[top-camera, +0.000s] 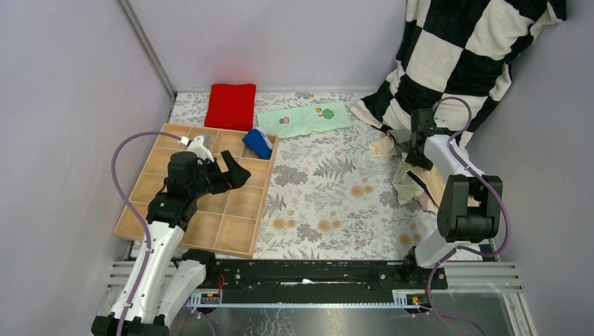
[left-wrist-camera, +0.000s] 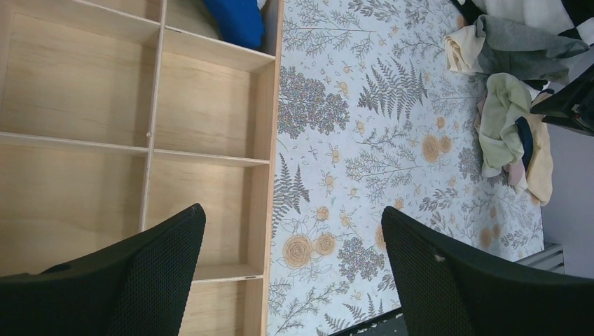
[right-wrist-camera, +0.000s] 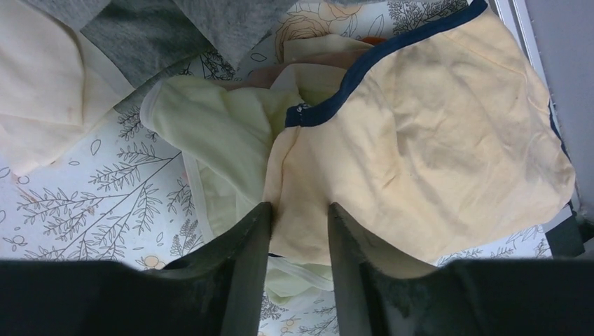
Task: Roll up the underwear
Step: Pick up the underwear from the corner of the board.
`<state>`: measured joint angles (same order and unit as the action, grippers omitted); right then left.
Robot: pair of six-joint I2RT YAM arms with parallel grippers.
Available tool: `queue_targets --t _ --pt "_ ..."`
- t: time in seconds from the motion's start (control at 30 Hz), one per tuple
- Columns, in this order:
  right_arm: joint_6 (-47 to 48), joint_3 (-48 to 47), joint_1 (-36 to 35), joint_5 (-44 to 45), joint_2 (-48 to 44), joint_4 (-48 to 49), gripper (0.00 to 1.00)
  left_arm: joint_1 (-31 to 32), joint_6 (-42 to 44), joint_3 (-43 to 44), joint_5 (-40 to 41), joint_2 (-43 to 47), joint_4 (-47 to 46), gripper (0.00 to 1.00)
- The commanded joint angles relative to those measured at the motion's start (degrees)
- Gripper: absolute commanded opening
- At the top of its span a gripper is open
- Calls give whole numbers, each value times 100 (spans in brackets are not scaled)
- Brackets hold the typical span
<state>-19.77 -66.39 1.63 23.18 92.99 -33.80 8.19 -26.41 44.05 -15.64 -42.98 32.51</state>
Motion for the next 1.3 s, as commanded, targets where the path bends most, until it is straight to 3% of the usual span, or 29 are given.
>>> queue_targets --t 0.0,0.13,0.33,0.47,0.73,0.87,0.97,1.13,1.27 --pt "0 -211 30 255 -46 37 37 -45 66 -62 -76 69 -275 99" --pt "20 -311 31 383 -341 -22 14 -45 62 -61 -65 68 -275 99" --pt "34 -730 31 672 -1001 -439 0 -45 58 -63 -49 74 -263 99" --pt "104 -1214 31 284 -1650 -749 0 -45 57 -54 -31 78 -261 99" --pt "-98 -3710 -135 -832 -2078 -2060 0 -45 57 -55 -7 105 -259 99" --pt "-316 -4704 -967 -1779 -1931 -2346 0 -45 36 -41 99 114 -227 99" --pt "-618 -4731 -1649 -2663 -1847 -2156 0 -54 5 32 191 49 -134 99" --pt "-1103 -4265 -3130 -3264 -1824 -1389 0 -54 -115 298 588 42 110 99" --pt "-1470 -3680 -3595 -3658 -2066 -771 0 -56 -286 269 919 433 57 99"
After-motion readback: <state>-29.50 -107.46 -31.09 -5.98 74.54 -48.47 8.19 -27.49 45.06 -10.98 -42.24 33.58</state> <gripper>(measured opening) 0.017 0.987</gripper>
